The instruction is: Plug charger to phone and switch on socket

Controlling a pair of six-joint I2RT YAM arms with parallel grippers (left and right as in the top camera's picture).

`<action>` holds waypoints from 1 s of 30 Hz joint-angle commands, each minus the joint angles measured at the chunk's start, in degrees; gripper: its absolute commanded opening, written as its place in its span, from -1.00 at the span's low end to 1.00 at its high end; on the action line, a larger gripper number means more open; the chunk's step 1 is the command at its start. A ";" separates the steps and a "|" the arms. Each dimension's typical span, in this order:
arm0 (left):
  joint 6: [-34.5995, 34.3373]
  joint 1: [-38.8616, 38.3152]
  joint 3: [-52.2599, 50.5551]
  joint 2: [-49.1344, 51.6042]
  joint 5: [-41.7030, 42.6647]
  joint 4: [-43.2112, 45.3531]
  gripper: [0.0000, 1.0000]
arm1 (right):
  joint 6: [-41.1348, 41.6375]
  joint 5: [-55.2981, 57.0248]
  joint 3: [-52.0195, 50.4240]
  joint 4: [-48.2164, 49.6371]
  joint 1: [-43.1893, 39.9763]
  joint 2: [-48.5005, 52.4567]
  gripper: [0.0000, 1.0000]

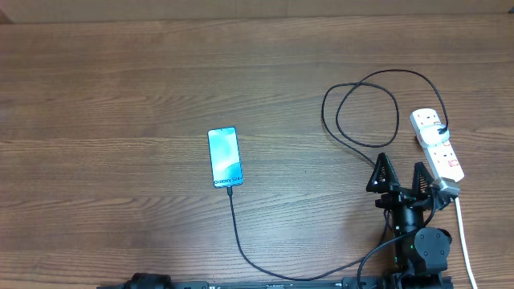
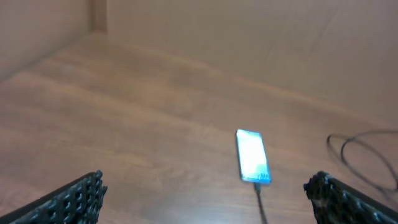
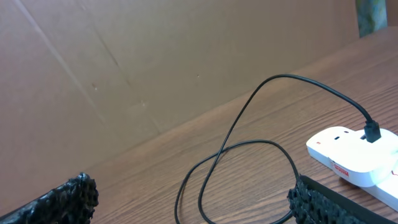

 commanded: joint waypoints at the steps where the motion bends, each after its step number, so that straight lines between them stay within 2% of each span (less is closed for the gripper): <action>1: 4.55 -0.50 -7.08 -0.13 0.92 7.69 0.99 | -0.39 -0.13 -0.61 0.22 -0.15 -0.57 1.00; 6: 7.72 -0.55 -20.26 -0.13 5.05 24.13 0.99 | -0.39 -0.13 -0.61 0.22 -0.15 -0.57 1.00; 16: 7.67 -0.50 -50.34 -0.13 11.87 58.58 0.99 | -0.39 -0.13 -0.61 0.22 -0.15 -0.57 1.00; 30: 8.00 -0.50 -70.55 -0.15 11.89 86.75 0.99 | -0.39 -0.13 -0.61 0.22 -0.15 -0.57 1.00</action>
